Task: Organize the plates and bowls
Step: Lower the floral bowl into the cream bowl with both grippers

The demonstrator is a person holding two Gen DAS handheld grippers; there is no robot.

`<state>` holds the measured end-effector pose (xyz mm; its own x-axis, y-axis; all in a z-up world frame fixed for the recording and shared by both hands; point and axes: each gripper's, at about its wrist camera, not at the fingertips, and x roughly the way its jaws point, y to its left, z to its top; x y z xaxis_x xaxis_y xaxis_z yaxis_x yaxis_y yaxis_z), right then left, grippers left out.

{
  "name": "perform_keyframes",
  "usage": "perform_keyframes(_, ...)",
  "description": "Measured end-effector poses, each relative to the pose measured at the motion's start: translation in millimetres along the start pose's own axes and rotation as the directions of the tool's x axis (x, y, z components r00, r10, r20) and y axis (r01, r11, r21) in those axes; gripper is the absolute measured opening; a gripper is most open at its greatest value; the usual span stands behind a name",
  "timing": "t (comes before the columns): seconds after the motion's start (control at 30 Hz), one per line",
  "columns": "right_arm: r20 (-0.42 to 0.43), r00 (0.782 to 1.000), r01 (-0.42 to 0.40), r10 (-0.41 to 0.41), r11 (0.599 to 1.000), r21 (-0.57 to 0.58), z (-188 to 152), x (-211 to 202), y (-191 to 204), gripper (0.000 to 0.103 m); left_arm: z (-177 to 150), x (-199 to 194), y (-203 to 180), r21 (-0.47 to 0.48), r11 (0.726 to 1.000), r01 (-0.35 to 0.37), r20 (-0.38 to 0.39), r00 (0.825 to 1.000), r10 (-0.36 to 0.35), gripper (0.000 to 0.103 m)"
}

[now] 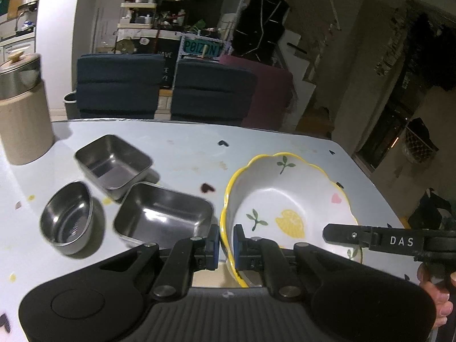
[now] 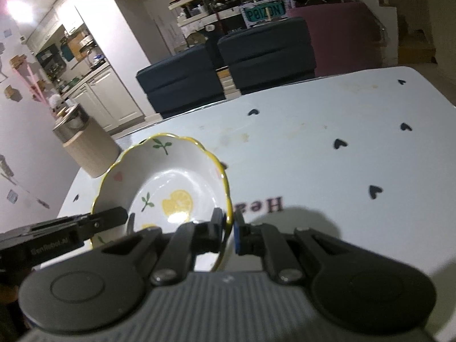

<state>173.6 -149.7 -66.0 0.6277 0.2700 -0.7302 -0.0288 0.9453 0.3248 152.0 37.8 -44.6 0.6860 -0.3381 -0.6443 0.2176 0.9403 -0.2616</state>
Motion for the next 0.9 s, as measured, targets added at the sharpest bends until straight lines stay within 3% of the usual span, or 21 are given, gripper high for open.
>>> perform_keyframes(0.33, -0.064, 0.997, -0.035, 0.033, 0.999, -0.03, -18, 16, 24, 0.01, -29, -22, 29, -0.023, 0.999, -0.035, -0.029, 0.999, 0.035, 0.01)
perform_keyframes(0.9, -0.209, 0.978, -0.016, 0.0, 0.997, -0.077, -37, 48, 51, 0.01, -59, -9, 60, -0.066, 0.996, -0.055, -0.158, 0.986, 0.044, 0.01)
